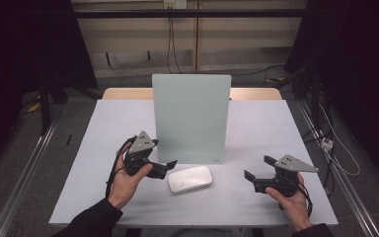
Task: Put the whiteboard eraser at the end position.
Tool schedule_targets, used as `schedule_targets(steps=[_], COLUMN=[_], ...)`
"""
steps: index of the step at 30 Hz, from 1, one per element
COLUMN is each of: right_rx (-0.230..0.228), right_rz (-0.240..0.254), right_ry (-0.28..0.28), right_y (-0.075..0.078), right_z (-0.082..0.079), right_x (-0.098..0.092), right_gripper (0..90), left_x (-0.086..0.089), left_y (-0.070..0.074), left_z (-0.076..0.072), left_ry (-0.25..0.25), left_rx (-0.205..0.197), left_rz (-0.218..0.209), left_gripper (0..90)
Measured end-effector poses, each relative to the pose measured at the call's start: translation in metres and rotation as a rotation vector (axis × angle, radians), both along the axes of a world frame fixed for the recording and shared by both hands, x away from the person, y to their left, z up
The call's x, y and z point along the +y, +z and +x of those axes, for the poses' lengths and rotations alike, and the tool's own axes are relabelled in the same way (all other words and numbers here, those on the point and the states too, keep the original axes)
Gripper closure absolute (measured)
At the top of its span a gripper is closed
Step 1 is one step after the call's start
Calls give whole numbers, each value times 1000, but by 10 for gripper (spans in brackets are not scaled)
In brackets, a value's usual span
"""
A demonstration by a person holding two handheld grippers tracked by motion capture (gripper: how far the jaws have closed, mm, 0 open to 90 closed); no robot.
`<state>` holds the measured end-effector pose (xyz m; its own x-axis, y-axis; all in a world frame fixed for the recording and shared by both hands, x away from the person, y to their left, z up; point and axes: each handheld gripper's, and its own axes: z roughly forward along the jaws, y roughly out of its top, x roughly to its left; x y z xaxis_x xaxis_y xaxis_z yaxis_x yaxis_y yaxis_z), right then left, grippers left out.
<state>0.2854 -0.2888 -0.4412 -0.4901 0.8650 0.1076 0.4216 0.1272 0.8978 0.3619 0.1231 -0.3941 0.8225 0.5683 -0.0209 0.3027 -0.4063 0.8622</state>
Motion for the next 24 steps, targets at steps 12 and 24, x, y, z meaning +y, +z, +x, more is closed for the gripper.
schedule_targets(steps=[12,24], right_rx=[2,3], right_rz=[-4,-8], right_ry=[-7,-16], right_y=[0,0], right_z=[0,-1], right_x=[0,-1], right_gripper=[58,50], left_x=[27,56], left_y=[-8,-14], left_z=[-15,-30], left_ry=[72,142], left_rx=[-2,31], left_rz=[-16,-36], left_gripper=[49,52])
